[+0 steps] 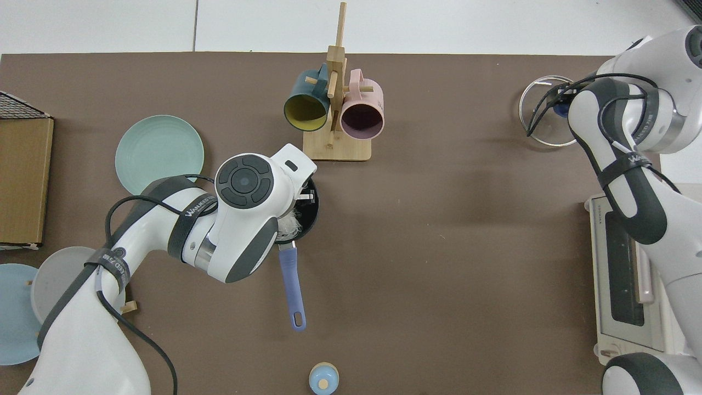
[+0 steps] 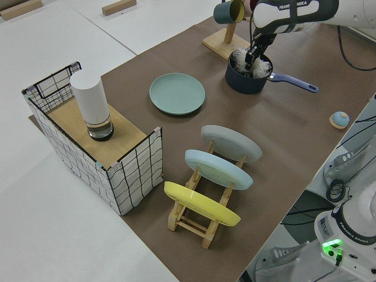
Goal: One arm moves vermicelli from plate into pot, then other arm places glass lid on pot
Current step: 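Release the vermicelli into the pot while the right gripper lifts the lid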
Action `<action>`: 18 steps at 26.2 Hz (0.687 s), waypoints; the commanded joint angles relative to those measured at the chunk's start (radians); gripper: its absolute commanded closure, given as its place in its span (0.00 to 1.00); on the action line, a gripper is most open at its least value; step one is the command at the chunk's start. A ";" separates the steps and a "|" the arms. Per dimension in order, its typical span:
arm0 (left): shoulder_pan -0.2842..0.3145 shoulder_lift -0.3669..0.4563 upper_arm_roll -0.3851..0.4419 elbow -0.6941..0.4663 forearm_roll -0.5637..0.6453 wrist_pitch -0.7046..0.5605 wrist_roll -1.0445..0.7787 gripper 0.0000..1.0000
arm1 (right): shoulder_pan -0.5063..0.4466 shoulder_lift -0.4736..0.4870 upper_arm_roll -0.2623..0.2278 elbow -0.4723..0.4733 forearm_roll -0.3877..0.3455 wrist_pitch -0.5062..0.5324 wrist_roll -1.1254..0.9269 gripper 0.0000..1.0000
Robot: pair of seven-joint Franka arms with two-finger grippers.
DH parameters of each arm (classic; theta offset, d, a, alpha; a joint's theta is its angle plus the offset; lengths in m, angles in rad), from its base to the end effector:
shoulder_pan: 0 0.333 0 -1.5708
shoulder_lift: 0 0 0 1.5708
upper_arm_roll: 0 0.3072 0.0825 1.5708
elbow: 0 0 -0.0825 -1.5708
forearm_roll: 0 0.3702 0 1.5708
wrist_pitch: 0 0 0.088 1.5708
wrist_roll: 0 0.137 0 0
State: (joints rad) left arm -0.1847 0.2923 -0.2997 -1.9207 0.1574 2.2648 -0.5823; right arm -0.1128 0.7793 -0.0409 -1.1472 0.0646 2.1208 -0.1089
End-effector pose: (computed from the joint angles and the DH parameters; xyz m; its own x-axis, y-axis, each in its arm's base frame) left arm 0.5453 -0.2710 0.3228 0.9968 0.0160 0.0784 0.0159 -0.9999 0.0011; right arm 0.7561 -0.1036 0.3249 0.9789 -0.0585 0.1957 -0.0575 -0.9983 -0.0106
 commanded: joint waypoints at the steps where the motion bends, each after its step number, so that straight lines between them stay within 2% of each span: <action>1: 0.008 -0.032 0.001 -0.035 0.022 0.004 -0.004 0.86 | 0.004 -0.120 0.010 -0.036 0.014 -0.070 -0.035 1.00; 2: 0.007 -0.032 0.001 -0.034 0.022 0.001 -0.011 0.48 | 0.005 -0.136 0.010 -0.036 0.015 -0.097 -0.032 1.00; 3: 0.007 -0.033 0.001 -0.032 0.022 -0.002 -0.004 0.00 | 0.007 -0.158 0.010 -0.036 0.015 -0.123 -0.031 1.00; 7: 0.008 -0.048 0.007 -0.011 0.022 -0.011 -0.011 0.00 | 0.010 -0.248 0.010 -0.054 0.015 -0.220 -0.028 1.00; 11: 0.017 -0.085 0.022 0.029 0.010 -0.086 0.001 0.00 | 0.012 -0.349 0.012 -0.098 0.015 -0.315 -0.021 1.00; 18: 0.047 -0.124 0.025 0.179 -0.028 -0.307 0.006 0.00 | 0.031 -0.503 0.012 -0.244 0.015 -0.332 -0.003 1.00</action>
State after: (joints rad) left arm -0.1553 0.2055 -0.2772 -1.8353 0.1555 2.0982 -0.5826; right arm -0.0970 0.4069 -0.0333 -1.2283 0.0647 1.7738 -0.1089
